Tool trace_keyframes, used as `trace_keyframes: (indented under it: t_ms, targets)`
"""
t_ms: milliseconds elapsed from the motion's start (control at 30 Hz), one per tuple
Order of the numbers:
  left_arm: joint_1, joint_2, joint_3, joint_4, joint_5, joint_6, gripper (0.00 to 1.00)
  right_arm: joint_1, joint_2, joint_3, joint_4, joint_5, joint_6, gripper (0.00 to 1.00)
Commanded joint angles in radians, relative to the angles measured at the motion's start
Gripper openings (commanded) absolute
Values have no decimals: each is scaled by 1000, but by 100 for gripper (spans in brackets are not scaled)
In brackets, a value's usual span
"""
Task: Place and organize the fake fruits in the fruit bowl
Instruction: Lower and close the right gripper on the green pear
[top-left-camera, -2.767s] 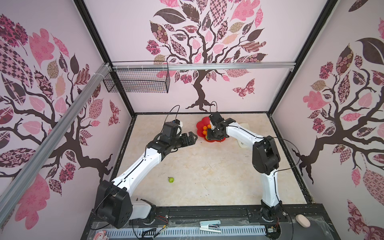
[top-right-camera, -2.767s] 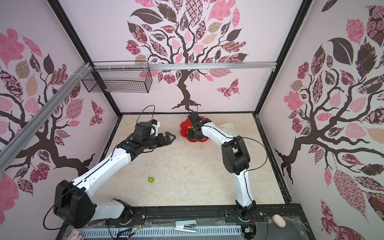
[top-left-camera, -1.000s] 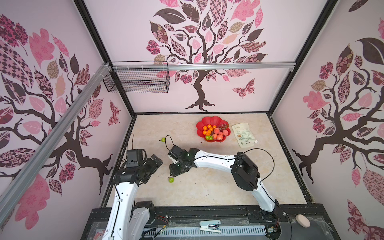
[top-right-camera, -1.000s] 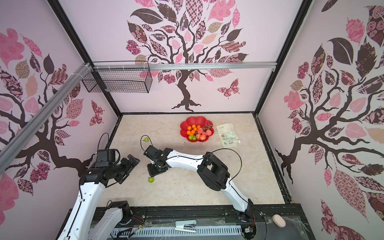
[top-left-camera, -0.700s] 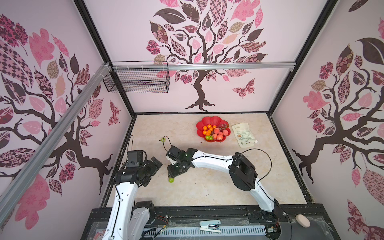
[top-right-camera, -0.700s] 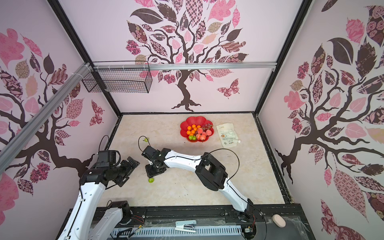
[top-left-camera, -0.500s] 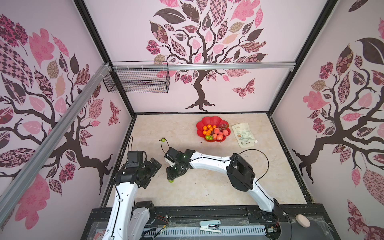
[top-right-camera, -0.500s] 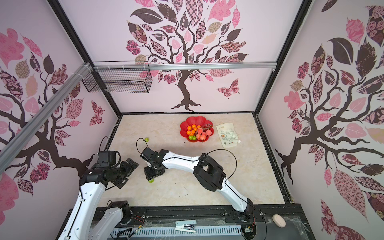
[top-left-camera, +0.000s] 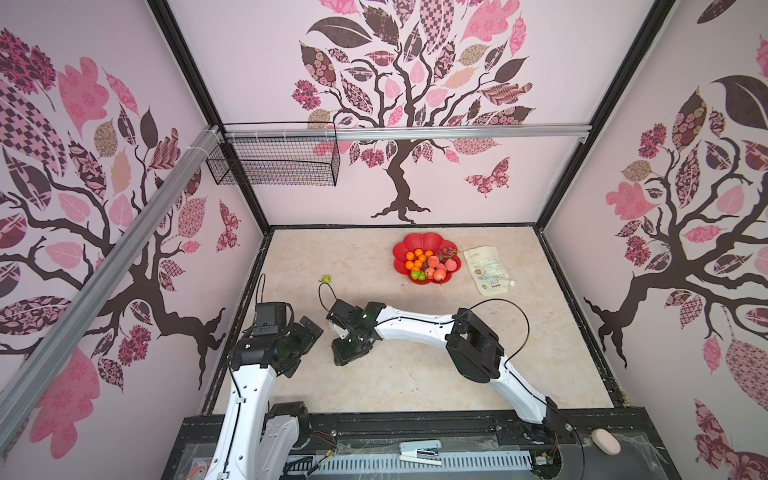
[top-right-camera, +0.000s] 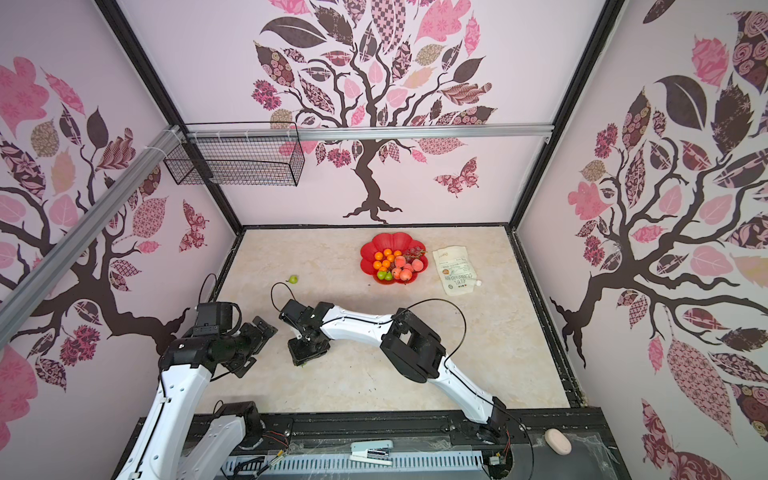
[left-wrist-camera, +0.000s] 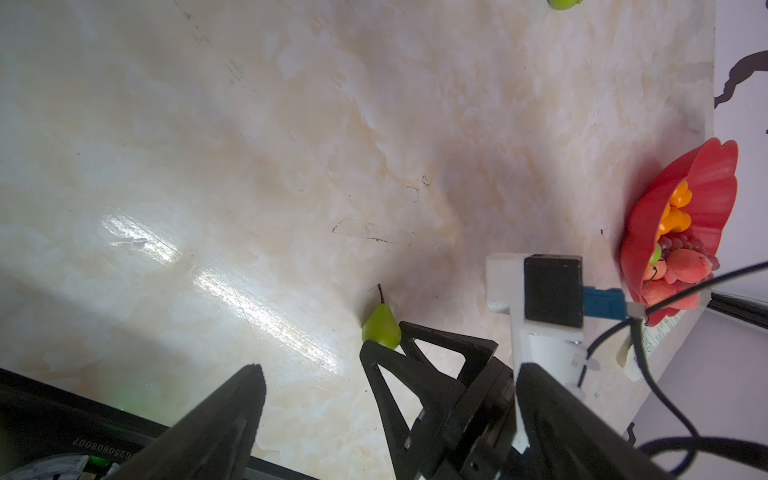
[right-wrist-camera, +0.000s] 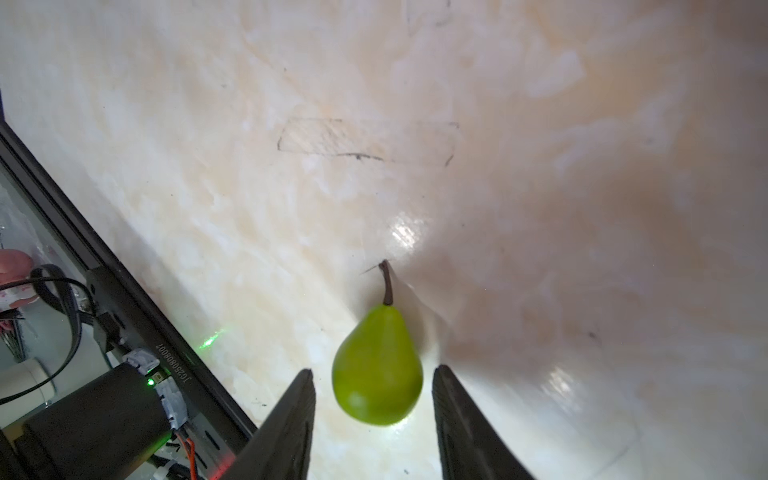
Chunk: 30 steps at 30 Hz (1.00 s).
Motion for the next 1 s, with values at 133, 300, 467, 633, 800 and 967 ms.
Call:
trace_keyframes:
  t_ms: [133,300,467,633,800,967]
  targets:
    - [5,-1,-22,23,0,11,98,9,70,71,-74,36,-15,49]
    - [4,1,-21,27,2,16,98,10,92,100,-114,56,-26,49]
    - [5,-4,-20,26,1,15,98,13,97,111,-128,67,-30,48]
    - [5,-4,-20,27,3,15,98,19,103,126,-162,97,-38,47]
    - [7,1,-17,31,3,16,98,22,108,145,-185,119,-41,44]
    - [7,5,-11,31,0,27,98,22,108,144,-171,126,-34,42]
